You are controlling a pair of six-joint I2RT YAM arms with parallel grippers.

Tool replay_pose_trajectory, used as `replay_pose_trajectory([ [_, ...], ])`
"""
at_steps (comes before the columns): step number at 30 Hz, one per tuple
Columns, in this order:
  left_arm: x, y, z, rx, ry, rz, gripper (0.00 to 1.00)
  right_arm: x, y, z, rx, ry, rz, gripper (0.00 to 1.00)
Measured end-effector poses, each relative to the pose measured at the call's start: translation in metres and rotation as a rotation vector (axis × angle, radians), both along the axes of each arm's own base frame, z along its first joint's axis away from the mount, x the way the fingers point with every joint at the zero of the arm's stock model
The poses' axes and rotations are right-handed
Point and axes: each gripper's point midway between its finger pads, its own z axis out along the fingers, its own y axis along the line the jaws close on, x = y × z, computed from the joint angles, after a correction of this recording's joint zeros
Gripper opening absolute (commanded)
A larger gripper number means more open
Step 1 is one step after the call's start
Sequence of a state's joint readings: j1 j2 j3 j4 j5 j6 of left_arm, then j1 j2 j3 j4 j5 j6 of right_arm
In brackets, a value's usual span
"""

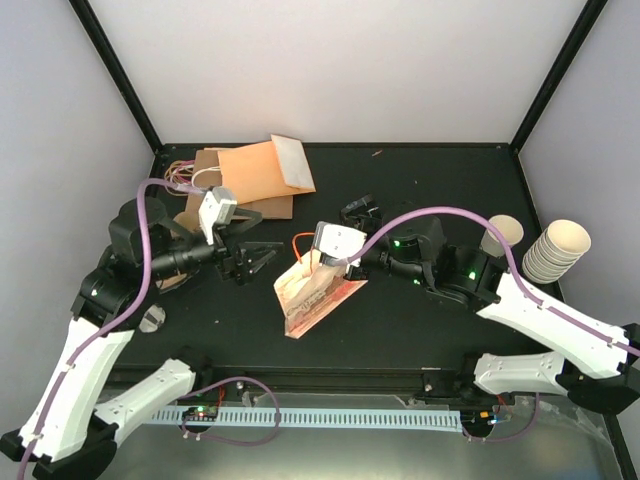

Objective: Pack the takeout coffee

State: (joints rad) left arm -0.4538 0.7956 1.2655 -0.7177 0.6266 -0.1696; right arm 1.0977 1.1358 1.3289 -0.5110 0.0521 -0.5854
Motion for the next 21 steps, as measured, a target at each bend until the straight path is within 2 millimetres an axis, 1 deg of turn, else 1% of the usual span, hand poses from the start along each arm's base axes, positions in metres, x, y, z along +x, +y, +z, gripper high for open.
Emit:
replay_pose_trajectory([
  [2, 0.005, -0.004, -0.003, 0.005, 0.017, -0.006, 0.99, 0.0, 0.001, 0.0, -0.01, -0.023, 0.007, 0.01],
  [6, 0.01, -0.019, -0.015, 0.037, 0.067, -0.045, 0.99, 0.0, 0.004, 0.0, -0.025, -0.05, 0.01, 0.01],
  [9, 0.012, -0.029, -0.03, 0.082, 0.106, -0.061, 0.99, 0.002, 0.007, -0.003, -0.039, -0.064, 0.005, 0.01],
  [11, 0.012, -0.03, -0.037, 0.107, 0.118, -0.054, 0.99, 0.003, 0.007, -0.003, -0.043, -0.07, 0.001, 0.01],
  [16, 0.012, -0.026, -0.045, 0.129, 0.123, -0.032, 0.99, 0.005, 0.008, 0.003, -0.027, -0.092, -0.006, 0.01],
  [18, 0.011, -0.026, -0.052, 0.138, 0.139, -0.036, 0.99, 0.005, 0.008, 0.005, -0.022, -0.1, -0.009, 0.01],
  [21, 0.011, -0.026, -0.069, 0.163, 0.181, -0.038, 0.99, 0.006, 0.009, 0.006, -0.018, -0.107, -0.014, 0.01],
])
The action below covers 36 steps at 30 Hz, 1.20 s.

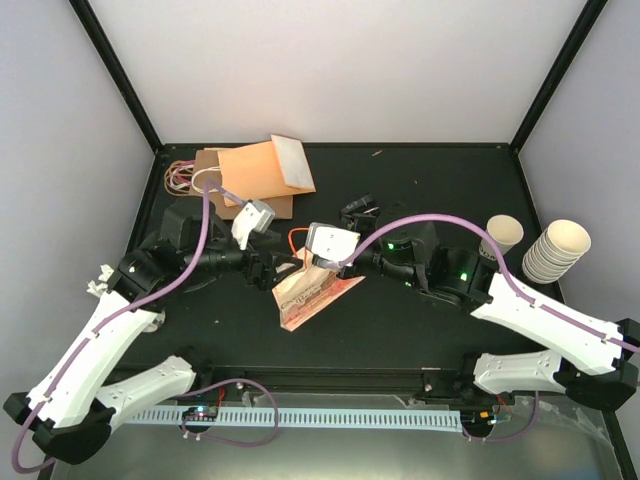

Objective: Pack the takeout coffee

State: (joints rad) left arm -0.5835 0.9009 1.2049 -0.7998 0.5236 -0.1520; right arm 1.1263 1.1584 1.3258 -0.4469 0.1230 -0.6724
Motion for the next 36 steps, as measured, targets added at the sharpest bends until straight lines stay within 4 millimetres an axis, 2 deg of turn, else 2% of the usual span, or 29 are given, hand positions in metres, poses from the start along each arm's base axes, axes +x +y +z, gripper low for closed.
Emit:
replay_pose_trajectory([
  [4, -0.002, 0.001, -0.018, 0.024, 0.057, 0.005, 0.99, 0.001, 0.0, -0.005, -0.008, 0.001, -0.009, 0.01],
  [11, -0.012, -0.003, -0.028, 0.054, 0.096, -0.015, 0.9, 0.002, 0.001, -0.01, -0.015, 0.004, -0.01, 0.01],
  [15, -0.018, -0.003, -0.038, 0.1, 0.125, -0.024, 0.89, 0.002, 0.001, -0.01, -0.013, 0.002, -0.012, 0.01],
  [22, -0.023, -0.002, -0.058, 0.204, 0.169, -0.015, 0.76, 0.002, 0.002, -0.009, -0.009, -0.001, -0.012, 0.01],
  [31, -0.023, -0.001, -0.059, 0.25, 0.158, -0.001, 0.44, 0.005, 0.004, -0.013, -0.022, 0.001, -0.025, 0.01],
  [36, -0.021, 0.001, -0.061, 0.268, 0.153, 0.015, 0.14, 0.005, 0.004, -0.014, -0.025, 0.001, -0.027, 0.02],
])
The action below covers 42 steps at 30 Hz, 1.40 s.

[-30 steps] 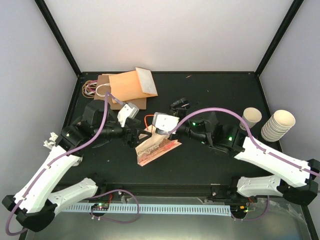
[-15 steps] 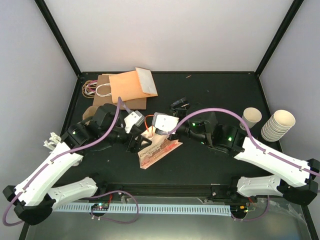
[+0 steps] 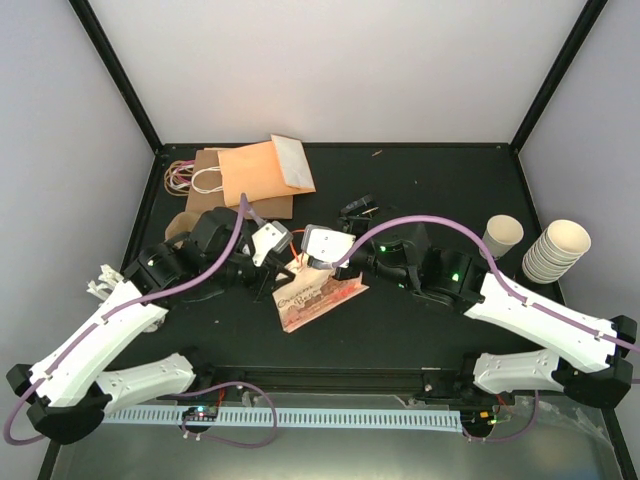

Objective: Pack the takeout coffee

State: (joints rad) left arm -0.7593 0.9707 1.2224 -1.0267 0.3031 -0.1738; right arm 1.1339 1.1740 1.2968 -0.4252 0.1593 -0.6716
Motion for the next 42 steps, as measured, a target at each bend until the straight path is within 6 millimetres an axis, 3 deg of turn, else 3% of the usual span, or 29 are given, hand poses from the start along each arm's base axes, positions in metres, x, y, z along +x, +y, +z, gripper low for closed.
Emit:
replay_pose_trajectory([
  [3, 0.003, 0.001, -0.003, 0.015, 0.005, 0.012, 0.02, 0.0, 0.0, 0.0, 0.0, 0.0, 0.0, 0.07],
  [14, 0.012, 0.009, -0.004, 0.053, -0.011, 0.08, 0.02, 0.001, -0.007, -0.01, 0.013, 0.007, -0.033, 0.73],
  [21, 0.014, 0.01, 0.001, 0.027, -0.003, 0.122, 0.01, -0.01, -0.033, -0.014, 0.086, 0.05, -0.056, 0.99],
  [28, 0.017, 0.01, 0.016, -0.04, -0.022, 0.165, 0.01, -0.02, -0.067, -0.006, 0.275, 0.19, -0.139, 1.0],
  [31, 0.02, 0.009, 0.024, -0.076, -0.039, 0.184, 0.02, -0.019, -0.079, -0.012, 0.36, 0.284, -0.204, 1.0],
  [37, 0.023, 0.007, 0.053, -0.19, -0.106, 0.2, 0.01, -0.004, -0.098, -0.04, 0.558, 0.612, -0.47, 1.0],
  [42, 0.02, 0.006, 0.074, -0.293, -0.162, 0.194, 0.01, 0.002, -0.093, -0.074, 0.655, 0.873, -0.649, 1.0],
])
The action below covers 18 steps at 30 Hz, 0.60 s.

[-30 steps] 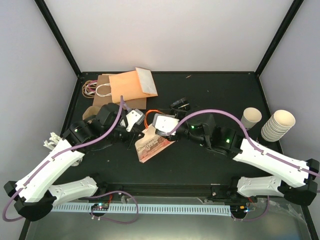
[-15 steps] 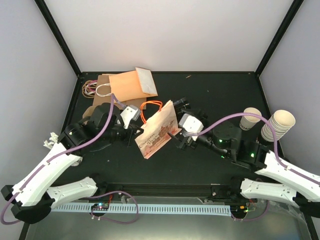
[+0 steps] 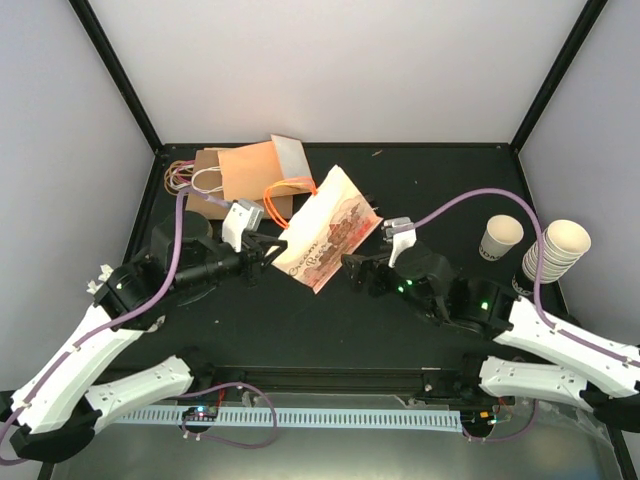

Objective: Pack the takeout coffee

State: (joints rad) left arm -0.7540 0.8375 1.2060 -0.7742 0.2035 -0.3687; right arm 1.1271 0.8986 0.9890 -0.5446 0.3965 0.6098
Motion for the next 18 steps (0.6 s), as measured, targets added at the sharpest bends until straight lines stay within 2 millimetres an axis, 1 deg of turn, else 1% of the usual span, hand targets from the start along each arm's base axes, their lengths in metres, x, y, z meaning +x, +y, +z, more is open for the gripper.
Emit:
replay_pose_trajectory([
  [3, -0.001, -0.002, 0.005, -0.037, -0.018, -0.01, 0.01, 0.003, 0.002, -0.016, 0.058, 0.122, -0.068, 1.0],
  [5, -0.001, -0.004, 0.007, -0.056, -0.029, -0.015, 0.02, 0.008, 0.003, -0.02, 0.101, 0.174, -0.113, 1.0],
  [8, -0.001, -0.005, 0.004, -0.074, -0.041, -0.017, 0.02, 0.016, 0.001, -0.028, 0.18, 0.235, -0.181, 0.99],
  [10, 0.0, -0.006, -0.001, -0.08, -0.041, -0.017, 0.02, 0.023, -0.001, -0.039, 0.232, 0.274, -0.227, 0.79],
  [13, 0.0, -0.006, -0.007, -0.084, -0.039, -0.015, 0.01, 0.034, -0.006, -0.058, 0.288, 0.324, -0.274, 0.53],
  [14, 0.001, -0.006, -0.008, -0.084, -0.039, -0.014, 0.02, 0.037, -0.007, -0.065, 0.309, 0.348, -0.292, 0.46],
  [16, 0.001, -0.006, -0.009, -0.085, -0.04, -0.014, 0.01, 0.041, -0.007, -0.069, 0.328, 0.372, -0.301, 0.31],
  [18, 0.0, -0.006, -0.007, -0.091, -0.047, -0.014, 0.02, 0.042, -0.003, -0.069, 0.347, 0.39, -0.288, 0.21],
])
